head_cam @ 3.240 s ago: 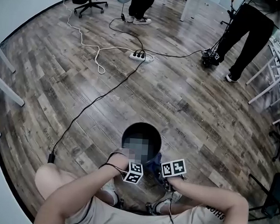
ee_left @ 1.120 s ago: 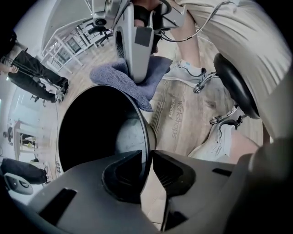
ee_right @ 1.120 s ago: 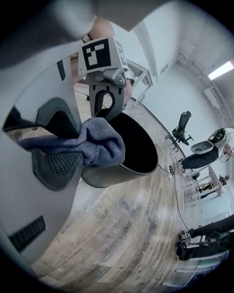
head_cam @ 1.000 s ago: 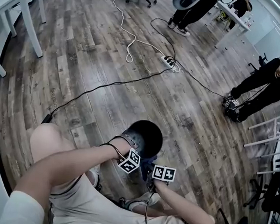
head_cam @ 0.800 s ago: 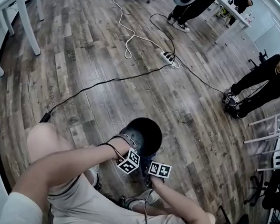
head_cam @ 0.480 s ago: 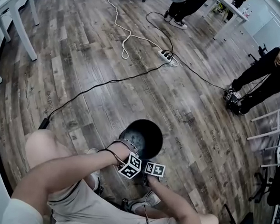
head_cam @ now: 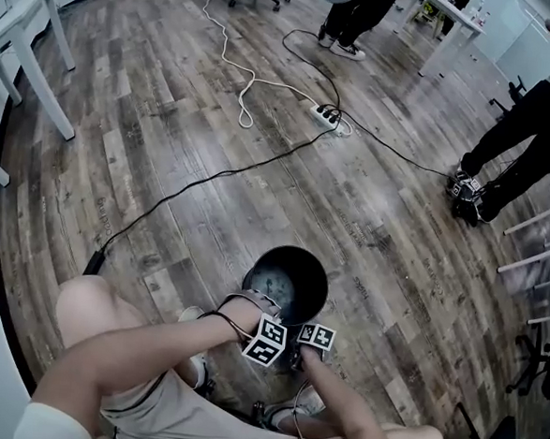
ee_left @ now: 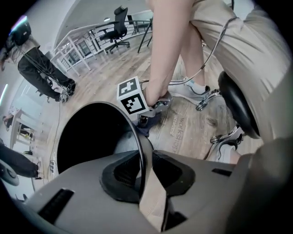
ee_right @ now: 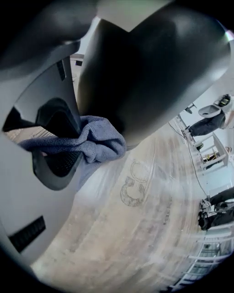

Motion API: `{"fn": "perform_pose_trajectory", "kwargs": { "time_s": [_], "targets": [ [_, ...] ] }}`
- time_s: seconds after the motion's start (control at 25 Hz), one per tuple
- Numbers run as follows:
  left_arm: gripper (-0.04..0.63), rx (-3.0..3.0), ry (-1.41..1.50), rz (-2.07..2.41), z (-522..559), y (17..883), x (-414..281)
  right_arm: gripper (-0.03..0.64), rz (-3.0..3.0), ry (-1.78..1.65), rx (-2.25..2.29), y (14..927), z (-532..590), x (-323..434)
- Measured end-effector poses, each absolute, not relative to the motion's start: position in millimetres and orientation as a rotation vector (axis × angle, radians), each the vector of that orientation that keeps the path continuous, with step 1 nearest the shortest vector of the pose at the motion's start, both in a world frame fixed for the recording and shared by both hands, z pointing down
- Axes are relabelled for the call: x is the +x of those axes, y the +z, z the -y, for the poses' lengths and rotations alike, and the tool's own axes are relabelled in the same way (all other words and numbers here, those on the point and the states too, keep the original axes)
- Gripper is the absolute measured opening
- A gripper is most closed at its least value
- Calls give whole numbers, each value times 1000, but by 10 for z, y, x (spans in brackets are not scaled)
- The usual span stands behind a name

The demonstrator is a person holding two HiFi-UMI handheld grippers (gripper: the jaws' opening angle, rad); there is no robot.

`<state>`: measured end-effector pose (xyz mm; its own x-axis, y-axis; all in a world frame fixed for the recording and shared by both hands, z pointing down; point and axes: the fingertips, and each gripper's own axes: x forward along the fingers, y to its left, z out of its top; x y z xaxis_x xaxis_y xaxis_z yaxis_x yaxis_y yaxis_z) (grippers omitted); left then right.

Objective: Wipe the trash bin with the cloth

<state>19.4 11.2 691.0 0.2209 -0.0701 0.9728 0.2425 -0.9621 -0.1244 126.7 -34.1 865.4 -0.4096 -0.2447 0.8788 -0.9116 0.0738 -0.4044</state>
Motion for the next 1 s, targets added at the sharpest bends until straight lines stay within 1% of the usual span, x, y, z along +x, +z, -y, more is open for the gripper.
{"fn": "perform_pose_trajectory", "kwargs": {
  "time_s": [0.04,0.08,0.24,0.36,0.48,0.6,0.72,0.88,1.0],
  "targets": [
    [106,-2279,-1794,162,-94,6844,251,64,1711,1331,1160,8543,396,1368],
    [134,-2316,-1770,149,-47,6738,313,64,1709,1294,1171,8388,508,1464],
    [164,-2488,-1638,56,105,6217,457,64,1803,1130,1225,7535,986,1725],
    [164,-2607,-1530,-84,273,5847,450,64,1920,979,1265,6780,1170,1859],
    [164,-2756,-1380,-284,519,5413,393,64,2063,954,1311,5995,1240,1849],
    [164,-2927,-1141,-520,730,4841,253,64,2253,992,1343,5186,1237,1729],
    [164,-3067,-836,-767,887,4199,-53,64,2461,896,1329,4425,1142,1564],
    [164,-3172,-487,-1005,997,3631,-514,64,2588,688,1325,3907,928,1483],
    [162,-3225,-348,-1080,1069,3480,-731,64,2612,611,1325,3802,807,1471]
  ]
}}
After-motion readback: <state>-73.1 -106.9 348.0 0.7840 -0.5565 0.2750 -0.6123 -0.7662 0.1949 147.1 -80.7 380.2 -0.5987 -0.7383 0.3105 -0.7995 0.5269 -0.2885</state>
